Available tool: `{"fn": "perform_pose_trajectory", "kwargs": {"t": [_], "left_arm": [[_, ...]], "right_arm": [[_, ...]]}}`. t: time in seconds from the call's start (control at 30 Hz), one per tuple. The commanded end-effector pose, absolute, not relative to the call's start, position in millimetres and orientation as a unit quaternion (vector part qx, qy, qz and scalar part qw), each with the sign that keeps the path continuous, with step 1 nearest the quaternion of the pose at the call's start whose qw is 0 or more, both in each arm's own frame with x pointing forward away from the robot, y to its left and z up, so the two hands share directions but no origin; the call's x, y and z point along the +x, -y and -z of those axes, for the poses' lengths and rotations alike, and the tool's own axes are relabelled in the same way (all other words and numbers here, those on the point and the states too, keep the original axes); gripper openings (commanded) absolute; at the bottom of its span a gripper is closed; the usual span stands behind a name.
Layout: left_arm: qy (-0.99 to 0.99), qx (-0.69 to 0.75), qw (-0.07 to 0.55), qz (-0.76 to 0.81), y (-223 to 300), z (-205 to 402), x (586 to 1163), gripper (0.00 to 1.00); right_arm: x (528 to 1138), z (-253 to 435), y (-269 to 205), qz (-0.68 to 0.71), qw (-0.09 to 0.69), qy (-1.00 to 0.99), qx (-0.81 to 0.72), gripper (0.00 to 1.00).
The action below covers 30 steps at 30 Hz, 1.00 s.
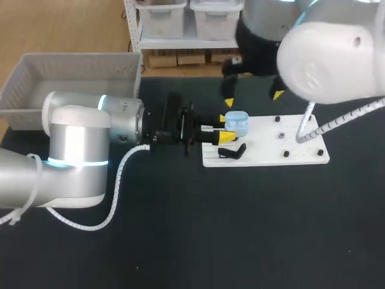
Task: Pick up each earbud case from the left stands, insert the matching earbuds, close the lid, and place the case in the box.
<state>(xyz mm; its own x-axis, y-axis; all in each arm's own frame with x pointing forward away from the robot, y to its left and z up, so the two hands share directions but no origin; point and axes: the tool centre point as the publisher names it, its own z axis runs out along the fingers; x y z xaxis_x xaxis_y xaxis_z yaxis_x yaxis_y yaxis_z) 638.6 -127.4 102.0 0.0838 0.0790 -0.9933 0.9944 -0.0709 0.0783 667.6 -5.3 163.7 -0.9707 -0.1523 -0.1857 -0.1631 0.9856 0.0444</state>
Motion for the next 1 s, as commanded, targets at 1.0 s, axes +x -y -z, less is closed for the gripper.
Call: {"fn": "perform_pose_trajectory", "kwargs": {"t": [1.0], "left_arm": [[-0.482,0.555,0.484,0.474,127.8,-100.9,637.8,0.00]], "right_arm": [[647.0,-129.3,19.1,-0.014,0.040,-0.996,-0.079,1.00]]}}
